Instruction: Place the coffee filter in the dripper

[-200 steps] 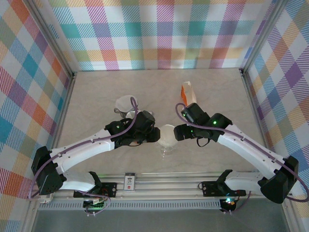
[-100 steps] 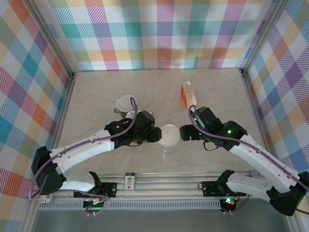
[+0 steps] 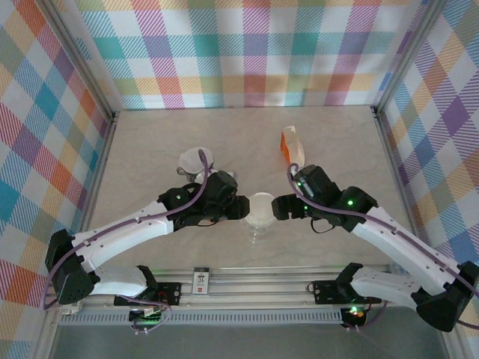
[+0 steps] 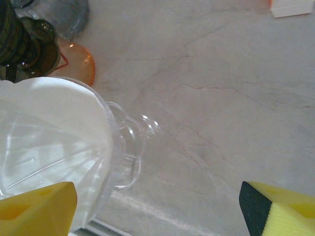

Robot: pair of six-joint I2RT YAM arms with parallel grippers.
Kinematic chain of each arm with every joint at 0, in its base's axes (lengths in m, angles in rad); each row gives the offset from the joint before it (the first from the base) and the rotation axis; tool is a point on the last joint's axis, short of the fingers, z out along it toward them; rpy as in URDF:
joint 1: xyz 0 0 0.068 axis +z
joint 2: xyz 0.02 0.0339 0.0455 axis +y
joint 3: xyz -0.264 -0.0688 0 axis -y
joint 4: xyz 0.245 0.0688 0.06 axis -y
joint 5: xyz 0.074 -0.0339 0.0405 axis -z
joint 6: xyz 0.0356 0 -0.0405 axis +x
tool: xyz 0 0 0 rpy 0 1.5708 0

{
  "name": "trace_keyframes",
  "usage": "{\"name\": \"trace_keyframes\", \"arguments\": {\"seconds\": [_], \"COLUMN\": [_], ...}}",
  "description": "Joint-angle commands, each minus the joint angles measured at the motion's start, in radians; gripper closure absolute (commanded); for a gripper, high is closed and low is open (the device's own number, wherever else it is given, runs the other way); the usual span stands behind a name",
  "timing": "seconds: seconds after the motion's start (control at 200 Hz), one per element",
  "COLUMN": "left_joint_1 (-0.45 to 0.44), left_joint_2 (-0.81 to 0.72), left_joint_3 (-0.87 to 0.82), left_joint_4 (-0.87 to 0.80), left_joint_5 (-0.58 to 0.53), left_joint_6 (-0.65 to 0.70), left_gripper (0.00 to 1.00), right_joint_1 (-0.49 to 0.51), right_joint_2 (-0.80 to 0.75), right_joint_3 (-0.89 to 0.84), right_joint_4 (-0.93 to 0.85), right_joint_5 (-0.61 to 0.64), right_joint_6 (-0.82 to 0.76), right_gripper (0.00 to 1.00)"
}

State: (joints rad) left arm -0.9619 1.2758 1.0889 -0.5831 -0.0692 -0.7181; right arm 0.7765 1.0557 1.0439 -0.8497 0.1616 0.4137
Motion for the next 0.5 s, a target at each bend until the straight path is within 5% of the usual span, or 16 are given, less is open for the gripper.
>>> {"name": "trace_keyframes", "arguments": {"seconds": [0.0,0.495], "left_joint_1": [-0.008,-0.007], "left_joint_2": [-0.003,0.018], "left_joint_3": [-0.019,-0.022], "left_joint_4": [0.001,0.007], "left_joint_5": [-0.001,0.004], "left_joint_6": [-0.006,-0.002], "left_gripper": [0.56,0.57], "right_joint_1": [0.015,0.039], "right_joint_2": [0.070,0.317], "right_joint_3": [0.050,0.091], "right_joint_4": [0.028,0.023], "right_joint_5": [-0.070,-0.047], "right_joint_6": [-0.046,-0.101], "right_gripper": [0.13,0.13]}}
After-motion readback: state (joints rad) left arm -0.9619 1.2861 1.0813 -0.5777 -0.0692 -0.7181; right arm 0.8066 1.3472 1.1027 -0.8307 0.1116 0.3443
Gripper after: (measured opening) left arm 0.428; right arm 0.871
